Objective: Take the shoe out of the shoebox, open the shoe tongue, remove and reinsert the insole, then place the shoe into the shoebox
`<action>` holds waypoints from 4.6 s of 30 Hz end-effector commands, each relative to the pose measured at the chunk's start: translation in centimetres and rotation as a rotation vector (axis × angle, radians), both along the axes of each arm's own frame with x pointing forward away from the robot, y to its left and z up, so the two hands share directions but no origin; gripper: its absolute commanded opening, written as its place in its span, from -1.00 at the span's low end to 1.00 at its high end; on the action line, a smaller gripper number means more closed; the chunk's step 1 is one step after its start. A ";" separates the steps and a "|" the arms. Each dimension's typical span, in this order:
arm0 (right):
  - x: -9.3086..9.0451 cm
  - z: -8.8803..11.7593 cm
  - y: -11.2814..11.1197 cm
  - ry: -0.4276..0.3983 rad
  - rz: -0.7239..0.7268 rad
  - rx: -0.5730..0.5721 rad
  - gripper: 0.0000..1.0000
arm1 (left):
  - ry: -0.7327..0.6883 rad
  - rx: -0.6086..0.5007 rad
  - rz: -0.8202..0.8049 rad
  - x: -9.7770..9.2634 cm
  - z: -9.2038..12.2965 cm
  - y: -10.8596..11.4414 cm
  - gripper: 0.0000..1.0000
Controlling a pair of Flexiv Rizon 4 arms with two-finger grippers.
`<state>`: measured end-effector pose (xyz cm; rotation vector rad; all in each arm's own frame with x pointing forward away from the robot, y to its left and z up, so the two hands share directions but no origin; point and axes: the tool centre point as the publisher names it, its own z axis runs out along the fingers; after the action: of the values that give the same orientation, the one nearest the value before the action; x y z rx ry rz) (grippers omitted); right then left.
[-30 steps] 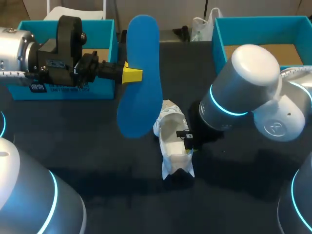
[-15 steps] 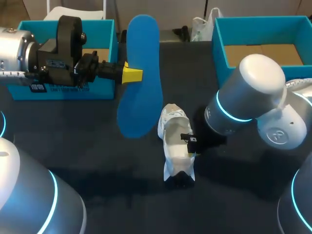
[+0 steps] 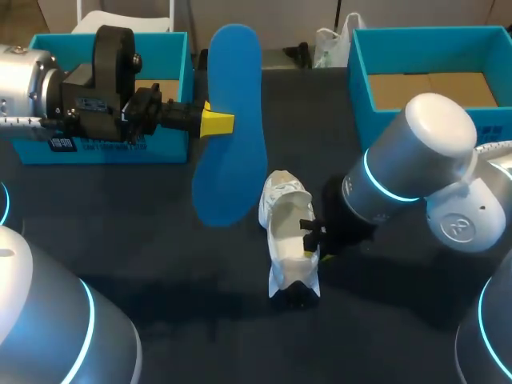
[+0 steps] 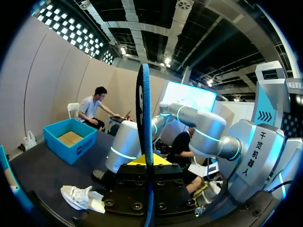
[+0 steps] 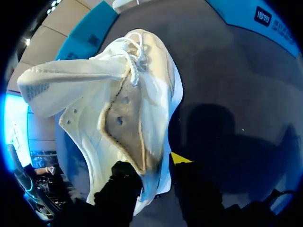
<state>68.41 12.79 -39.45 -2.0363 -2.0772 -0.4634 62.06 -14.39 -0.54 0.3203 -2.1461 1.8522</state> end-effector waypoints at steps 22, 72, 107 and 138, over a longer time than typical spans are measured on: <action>-0.5 5.7 -1.7 -0.073 0.077 0.190 1.00 | 0.000 -0.001 -0.002 0.1 0.0 -0.2 -1.00; 4.5 21.3 -3.6 -0.085 0.117 0.904 1.00 | 0.000 -0.001 -0.002 0.1 0.0 -0.2 -1.00; 5.3 21.2 -2.4 -0.055 0.115 1.081 1.00 | -1.272 -0.061 -0.083 4.0 -2.8 -0.9 -1.00; 5.3 21.2 -2.4 -0.055 0.115 1.081 1.00 | -1.844 0.008 -0.168 10.6 -10.9 -3.4 -1.00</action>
<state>73.76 10.20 -18.35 -1.2348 -1.3986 -1.2680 71.48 -16.62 -10.94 -2.2738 -2.6752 2.0952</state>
